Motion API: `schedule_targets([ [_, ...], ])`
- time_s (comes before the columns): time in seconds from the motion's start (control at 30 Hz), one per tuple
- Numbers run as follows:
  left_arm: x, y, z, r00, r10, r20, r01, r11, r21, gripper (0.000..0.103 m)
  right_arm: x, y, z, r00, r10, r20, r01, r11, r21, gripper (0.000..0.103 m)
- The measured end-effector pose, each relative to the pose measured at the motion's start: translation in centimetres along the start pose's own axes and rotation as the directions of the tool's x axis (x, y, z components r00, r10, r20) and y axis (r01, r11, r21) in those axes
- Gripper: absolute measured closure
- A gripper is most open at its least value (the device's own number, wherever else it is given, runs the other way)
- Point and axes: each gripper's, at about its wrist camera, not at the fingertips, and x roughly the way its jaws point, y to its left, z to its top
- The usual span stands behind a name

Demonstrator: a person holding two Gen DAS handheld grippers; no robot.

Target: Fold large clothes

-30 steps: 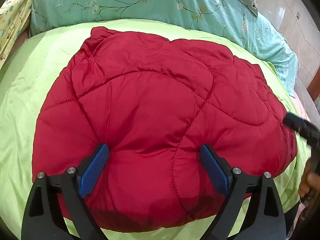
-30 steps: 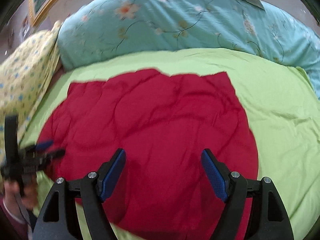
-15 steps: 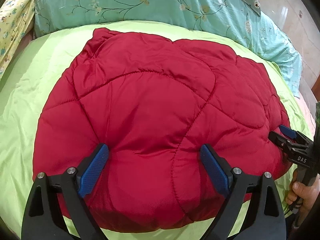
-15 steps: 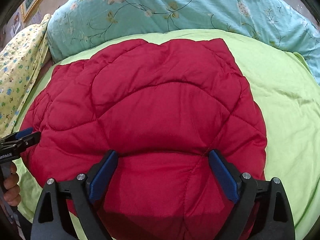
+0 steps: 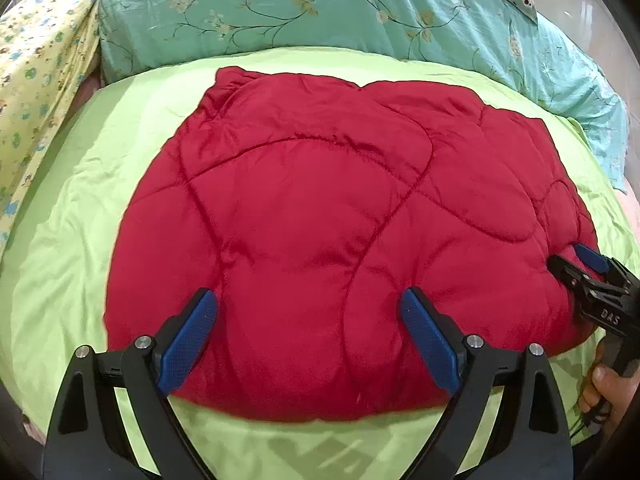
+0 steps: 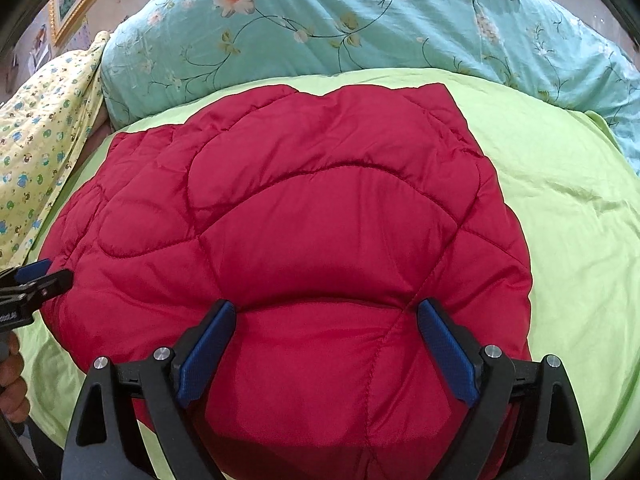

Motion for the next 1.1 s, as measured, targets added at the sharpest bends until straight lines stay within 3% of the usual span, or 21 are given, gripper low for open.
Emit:
schedule_targets([
  [0.73,-2.1,1.9,-1.2,0.998,0.059,0.021,-0.058,0.998,-0.019,0.009,-0.6,-0.2,-0.2,1.000,-0.003,0.010,0.003,1.000,0.026,0.010],
  [0.93,-2.7,2.6,-0.6,0.998,0.047,0.037,-0.046,0.998,-0.036,0.009,-4.2,0.0,0.3,0.997,0.032,0.066,-0.036,0.997,0.069,0.011],
  [1.1,-2.1,2.8,-0.3,1.000,0.020,0.023,-0.019,0.999,-0.040,0.009,-5.8,1.4,1.1,0.992,0.084,0.092,-0.086,0.996,0.021,0.011],
])
